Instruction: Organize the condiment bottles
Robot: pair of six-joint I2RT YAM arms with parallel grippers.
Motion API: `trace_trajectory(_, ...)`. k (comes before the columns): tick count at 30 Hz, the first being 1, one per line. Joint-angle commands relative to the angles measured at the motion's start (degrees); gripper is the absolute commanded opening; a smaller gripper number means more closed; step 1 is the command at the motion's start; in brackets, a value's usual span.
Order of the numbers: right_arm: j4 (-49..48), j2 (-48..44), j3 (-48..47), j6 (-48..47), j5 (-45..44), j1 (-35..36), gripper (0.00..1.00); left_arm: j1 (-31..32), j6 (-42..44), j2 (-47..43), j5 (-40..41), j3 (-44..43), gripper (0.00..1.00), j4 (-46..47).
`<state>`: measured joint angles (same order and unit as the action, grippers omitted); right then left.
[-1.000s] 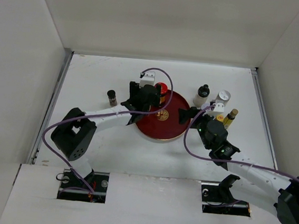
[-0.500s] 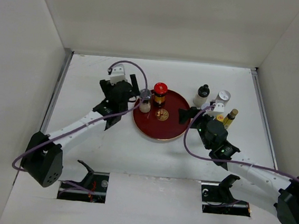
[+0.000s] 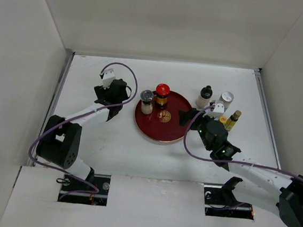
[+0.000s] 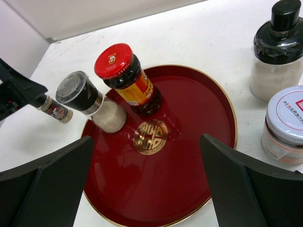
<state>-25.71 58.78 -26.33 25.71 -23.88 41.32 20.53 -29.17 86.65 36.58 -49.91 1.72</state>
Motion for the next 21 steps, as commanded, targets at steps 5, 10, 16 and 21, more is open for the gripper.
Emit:
trace_trajectory(5,-2.7,0.5,-2.7,-0.1,0.7,0.6,1.00,-1.4,-0.8,2.7,-1.3,-3.0,0.52,4.0)
trace_trajectory(10,-2.7,0.4,-2.6,-0.1,0.7,0.6,1.00,0.2,-0.7,-0.3,0.2,-1.5,0.33,5.6)
trace_trajectory(16,-2.7,-0.2,-2.4,-0.2,0.7,0.6,1.00,9.3,0.4,-11.7,2.1,4.8,0.29,7.5)
trace_trajectory(21,-2.7,-0.4,-2.4,-0.2,0.6,0.6,1.00,19.3,1.1,-17.7,4.7,7.9,0.29,5.7)
